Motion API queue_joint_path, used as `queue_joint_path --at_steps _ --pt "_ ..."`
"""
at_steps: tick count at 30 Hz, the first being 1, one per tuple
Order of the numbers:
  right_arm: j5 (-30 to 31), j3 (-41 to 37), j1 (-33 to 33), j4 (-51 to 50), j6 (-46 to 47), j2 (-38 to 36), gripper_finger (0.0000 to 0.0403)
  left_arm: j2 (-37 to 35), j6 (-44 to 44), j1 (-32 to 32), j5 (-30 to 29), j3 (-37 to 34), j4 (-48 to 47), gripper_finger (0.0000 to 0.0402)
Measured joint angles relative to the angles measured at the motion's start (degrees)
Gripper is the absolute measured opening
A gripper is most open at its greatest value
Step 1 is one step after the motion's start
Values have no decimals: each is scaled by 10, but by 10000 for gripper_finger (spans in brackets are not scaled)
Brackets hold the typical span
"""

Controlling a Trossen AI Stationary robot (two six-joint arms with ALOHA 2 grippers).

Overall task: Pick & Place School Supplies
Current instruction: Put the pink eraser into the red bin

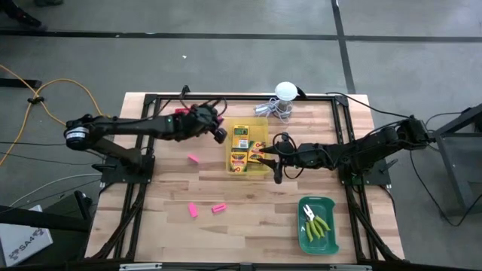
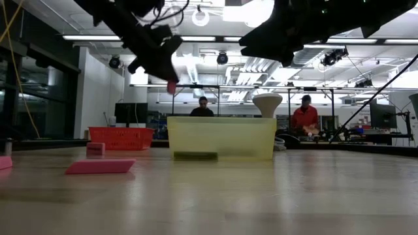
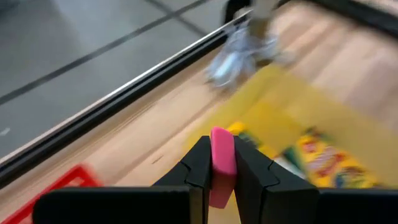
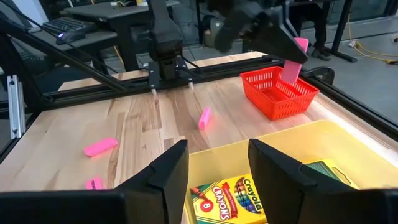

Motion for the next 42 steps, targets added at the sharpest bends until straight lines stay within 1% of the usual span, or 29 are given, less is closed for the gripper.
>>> queue_joint_path --at_steps 3,7,14,20,23,26,38,42 --pt "0 0 0 -1 0 0 156 0 -5 33 2 0 -38 38" --pt "0 0 0 -1 0 0 156 0 -6 77 21 0 -76 38" --pt "0 0 0 -2 0 0 156 4 -14 153 81 0 -143 38" --pt "0 0 0 -2 0 0 156 4 -24 203 87 -2 -180 38" --pt "0 0 0 -2 0 0 156 10 -24 223 124 -2 -184 38" --pt "0 0 0 -2 0 0 156 26 -24 237 153 -3 -187 38" --pt "0 0 0 -3 0 0 156 114 -24 238 152 -3 -181 39" --pt "0 0 0 -4 0 0 156 129 -18 238 152 -3 -181 50"
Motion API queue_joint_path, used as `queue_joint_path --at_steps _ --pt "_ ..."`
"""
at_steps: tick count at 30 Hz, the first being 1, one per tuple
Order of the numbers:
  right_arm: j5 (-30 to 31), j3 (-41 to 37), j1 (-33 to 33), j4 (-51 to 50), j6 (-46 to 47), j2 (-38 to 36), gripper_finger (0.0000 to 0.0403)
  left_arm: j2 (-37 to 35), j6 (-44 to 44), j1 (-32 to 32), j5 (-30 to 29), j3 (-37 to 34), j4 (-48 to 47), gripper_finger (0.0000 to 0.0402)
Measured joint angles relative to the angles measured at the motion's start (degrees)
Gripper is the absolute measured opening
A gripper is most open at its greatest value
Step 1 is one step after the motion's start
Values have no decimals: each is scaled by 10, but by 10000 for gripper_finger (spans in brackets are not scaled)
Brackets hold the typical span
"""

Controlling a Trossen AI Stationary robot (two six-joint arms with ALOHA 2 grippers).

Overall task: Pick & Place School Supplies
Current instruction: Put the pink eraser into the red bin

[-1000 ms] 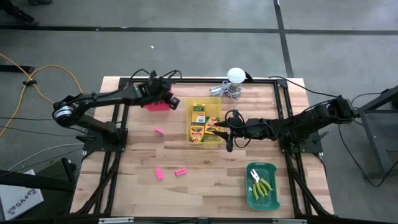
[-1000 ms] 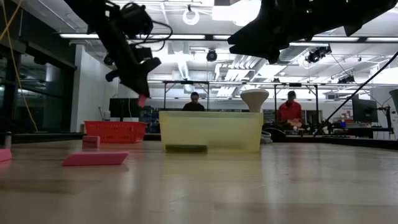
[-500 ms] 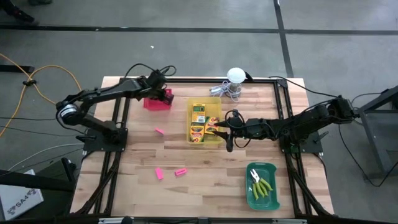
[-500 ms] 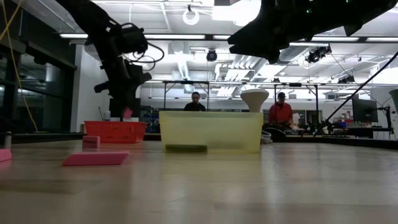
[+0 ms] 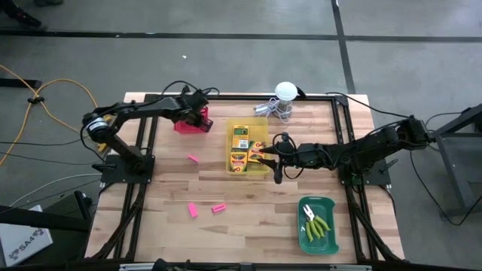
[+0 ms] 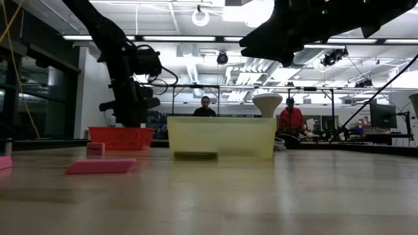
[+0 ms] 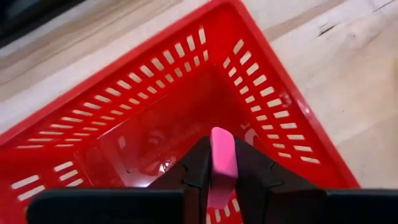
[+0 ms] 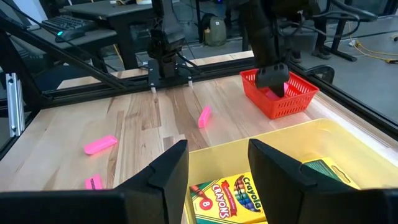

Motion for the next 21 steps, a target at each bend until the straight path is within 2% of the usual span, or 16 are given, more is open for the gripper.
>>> queue_joint_path --at_steps 5,16,21 --pt "0 0 0 0 0 0 156 8 14 0 0 0 0 65" --pt "0 0 0 0 0 0 156 8 19 0 0 0 0 67" --pt "0 0 0 0 0 0 156 8 26 0 -18 0 0 68"
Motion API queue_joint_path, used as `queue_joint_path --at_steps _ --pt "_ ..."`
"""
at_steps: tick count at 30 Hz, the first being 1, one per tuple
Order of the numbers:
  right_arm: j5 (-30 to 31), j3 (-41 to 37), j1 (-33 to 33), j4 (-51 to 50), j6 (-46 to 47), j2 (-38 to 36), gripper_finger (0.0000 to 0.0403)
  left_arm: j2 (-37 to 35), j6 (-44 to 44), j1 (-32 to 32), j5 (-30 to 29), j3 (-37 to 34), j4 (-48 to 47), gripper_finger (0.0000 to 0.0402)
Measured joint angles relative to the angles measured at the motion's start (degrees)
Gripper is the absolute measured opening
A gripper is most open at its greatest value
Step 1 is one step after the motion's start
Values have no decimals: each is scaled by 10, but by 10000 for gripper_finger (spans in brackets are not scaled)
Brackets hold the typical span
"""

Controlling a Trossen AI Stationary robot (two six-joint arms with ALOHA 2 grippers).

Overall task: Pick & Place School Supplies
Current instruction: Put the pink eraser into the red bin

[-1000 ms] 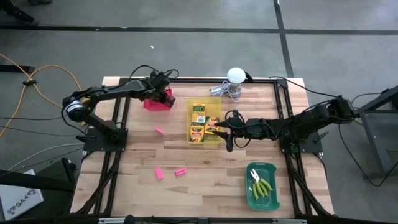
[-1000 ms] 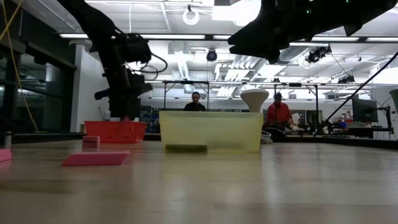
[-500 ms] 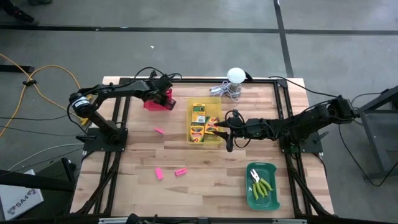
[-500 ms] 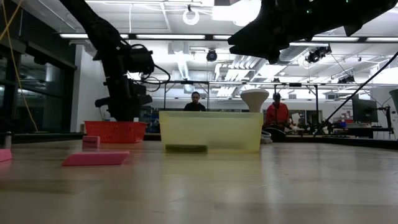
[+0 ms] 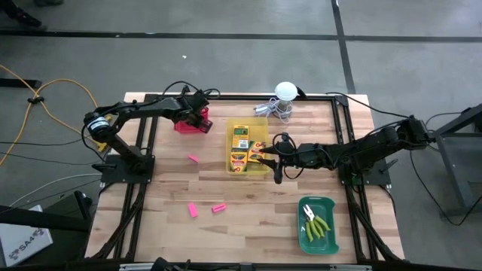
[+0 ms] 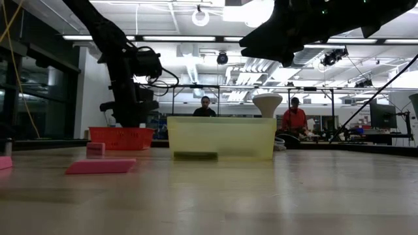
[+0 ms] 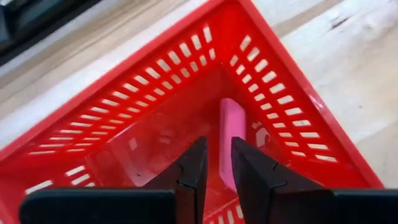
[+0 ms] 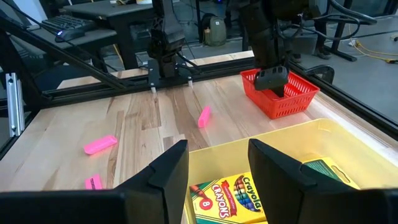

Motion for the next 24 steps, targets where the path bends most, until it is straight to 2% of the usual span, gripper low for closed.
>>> queue_joint_path --at_steps 9,15,17,22,24 --pt "0 0 0 0 -2 0 156 -13 35 -11 -25 1 7 68" --pt "0 0 0 0 -2 0 156 -70 49 -26 -21 2 14 68" --pt "0 0 0 0 -2 0 156 -92 49 -36 -4 2 11 68" --pt "0 0 0 0 -2 0 156 -152 49 -71 89 2 -21 68" --pt "0 0 0 0 -2 0 156 -171 64 -94 103 2 -46 68"
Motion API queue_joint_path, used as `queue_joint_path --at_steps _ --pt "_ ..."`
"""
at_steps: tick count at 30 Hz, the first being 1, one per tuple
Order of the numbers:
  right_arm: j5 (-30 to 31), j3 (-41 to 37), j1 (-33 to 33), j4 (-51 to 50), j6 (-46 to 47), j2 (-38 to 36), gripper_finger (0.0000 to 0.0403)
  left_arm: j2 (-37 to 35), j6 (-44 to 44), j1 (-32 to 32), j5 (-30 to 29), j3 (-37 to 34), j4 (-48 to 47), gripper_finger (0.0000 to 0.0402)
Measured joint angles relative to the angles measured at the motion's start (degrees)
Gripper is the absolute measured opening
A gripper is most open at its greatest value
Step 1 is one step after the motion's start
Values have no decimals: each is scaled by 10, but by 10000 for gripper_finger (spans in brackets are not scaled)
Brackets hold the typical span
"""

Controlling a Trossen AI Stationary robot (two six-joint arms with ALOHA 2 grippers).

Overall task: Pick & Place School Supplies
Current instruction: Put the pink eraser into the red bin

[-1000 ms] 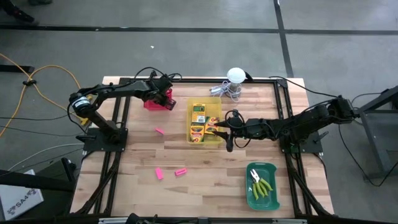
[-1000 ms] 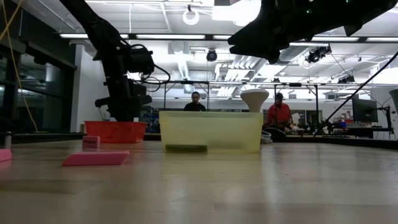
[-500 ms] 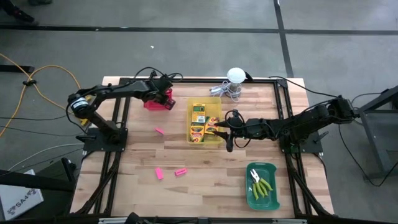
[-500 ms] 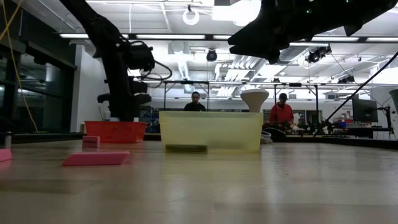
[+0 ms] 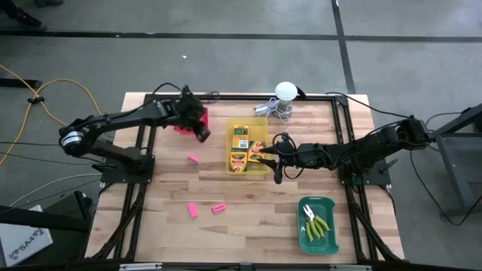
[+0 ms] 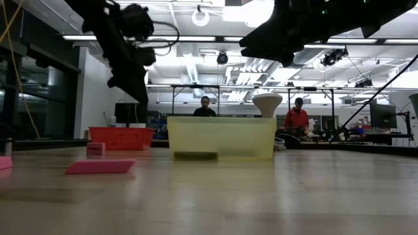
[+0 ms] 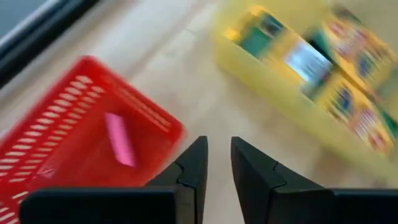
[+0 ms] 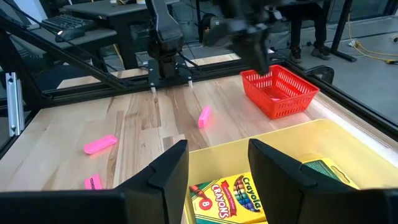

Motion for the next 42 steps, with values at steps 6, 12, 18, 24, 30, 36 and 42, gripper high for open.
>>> queue_joint_path --at_steps 6,12,18,24,30,36,42 --pt "0 0 0 0 0 0 156 -30 79 -84 2 0 -56 68" --pt "0 0 0 0 1 0 156 -26 205 -146 2 0 -89 68" --pt "0 0 0 0 2 0 156 -26 317 -171 0 0 -119 68" --pt "0 0 0 0 2 0 156 -26 300 -186 -19 0 -118 67" --pt "0 0 0 0 2 0 156 -26 301 -185 -23 0 -121 67" --pt "0 0 0 0 2 0 156 -25 282 -185 -25 0 -142 67" --pt "0 0 0 0 2 0 156 -3 274 -185 -23 -1 -164 71"
